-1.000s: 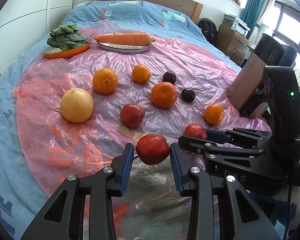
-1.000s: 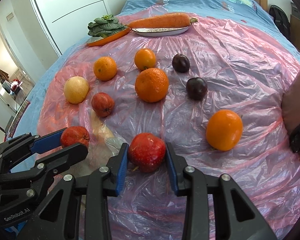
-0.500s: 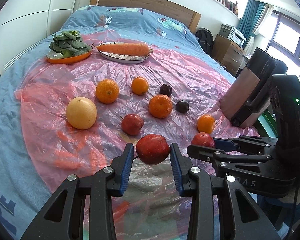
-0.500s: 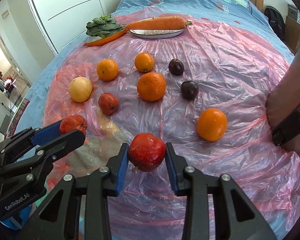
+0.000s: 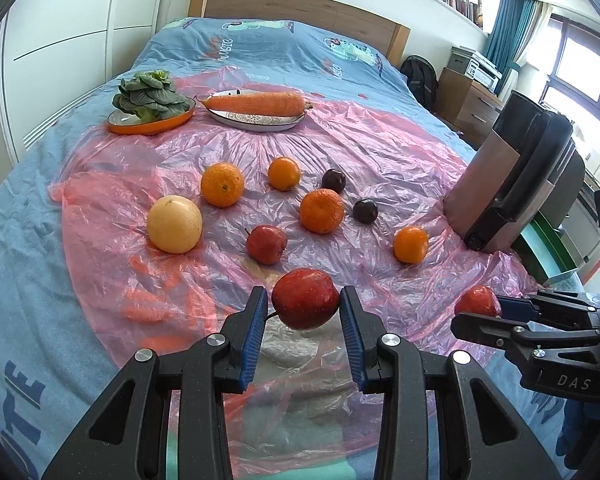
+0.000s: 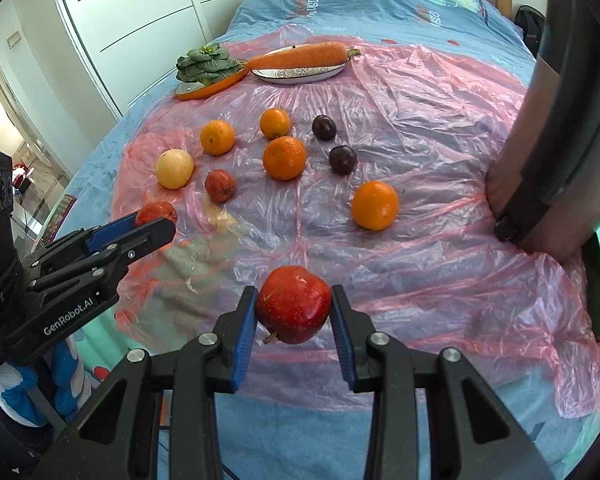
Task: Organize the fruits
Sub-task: 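Lift the red apple with the left tool and carry it into the green tray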
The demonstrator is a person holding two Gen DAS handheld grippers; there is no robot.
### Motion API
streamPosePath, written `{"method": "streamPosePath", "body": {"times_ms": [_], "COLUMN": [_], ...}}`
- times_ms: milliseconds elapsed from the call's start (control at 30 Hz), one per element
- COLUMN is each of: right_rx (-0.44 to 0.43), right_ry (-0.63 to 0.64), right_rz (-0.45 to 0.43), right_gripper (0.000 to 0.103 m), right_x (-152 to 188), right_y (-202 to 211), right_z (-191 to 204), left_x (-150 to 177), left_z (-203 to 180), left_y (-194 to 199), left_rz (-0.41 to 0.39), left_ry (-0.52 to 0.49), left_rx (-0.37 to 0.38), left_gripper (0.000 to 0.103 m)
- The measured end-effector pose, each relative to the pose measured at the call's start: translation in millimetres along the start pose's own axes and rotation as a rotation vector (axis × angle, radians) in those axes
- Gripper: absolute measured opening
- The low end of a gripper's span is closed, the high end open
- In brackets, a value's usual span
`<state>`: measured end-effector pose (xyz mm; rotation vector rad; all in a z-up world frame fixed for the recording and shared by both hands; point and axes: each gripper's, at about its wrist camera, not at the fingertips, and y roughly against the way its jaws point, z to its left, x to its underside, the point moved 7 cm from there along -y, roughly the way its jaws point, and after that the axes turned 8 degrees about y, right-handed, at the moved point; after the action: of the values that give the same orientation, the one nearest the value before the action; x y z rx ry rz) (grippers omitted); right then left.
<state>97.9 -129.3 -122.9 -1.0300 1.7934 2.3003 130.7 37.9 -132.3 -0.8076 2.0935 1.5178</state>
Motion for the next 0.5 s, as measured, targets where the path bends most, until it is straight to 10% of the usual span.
{"method": "streamPosePath", "body": {"times_ms": [500], "right_rx": [0.055], "right_ry": [-0.134], "right_rz": [-0.114], "right_gripper": [0.000], "right_x": [53], "right_y": [87], "right_z": [-64], "left_x": [12], "left_z": [-84], "left_y": [47], "left_rz": [0.029], "left_ry": [-0.083], "left_rx": [0.069], "left_gripper": [0.032]}}
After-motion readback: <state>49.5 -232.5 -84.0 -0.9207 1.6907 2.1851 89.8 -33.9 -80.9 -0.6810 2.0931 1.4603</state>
